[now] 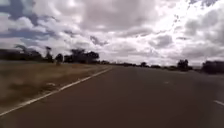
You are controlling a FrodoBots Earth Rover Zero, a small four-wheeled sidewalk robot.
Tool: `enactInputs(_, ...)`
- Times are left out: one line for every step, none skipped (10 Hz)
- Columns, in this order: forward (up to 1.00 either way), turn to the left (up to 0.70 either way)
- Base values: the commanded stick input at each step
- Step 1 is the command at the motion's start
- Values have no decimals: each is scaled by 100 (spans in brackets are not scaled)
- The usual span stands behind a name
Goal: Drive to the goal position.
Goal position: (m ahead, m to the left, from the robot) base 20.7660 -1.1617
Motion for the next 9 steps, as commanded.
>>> enactInputs(70,0)
enactInputs(70,0)
enactInputs(70,0)
enactInputs(70,0)
enactInputs(70,0)
enactInputs(70,0)
enactInputs(70,0)
enactInputs(70,0)
enactInputs(70,0)
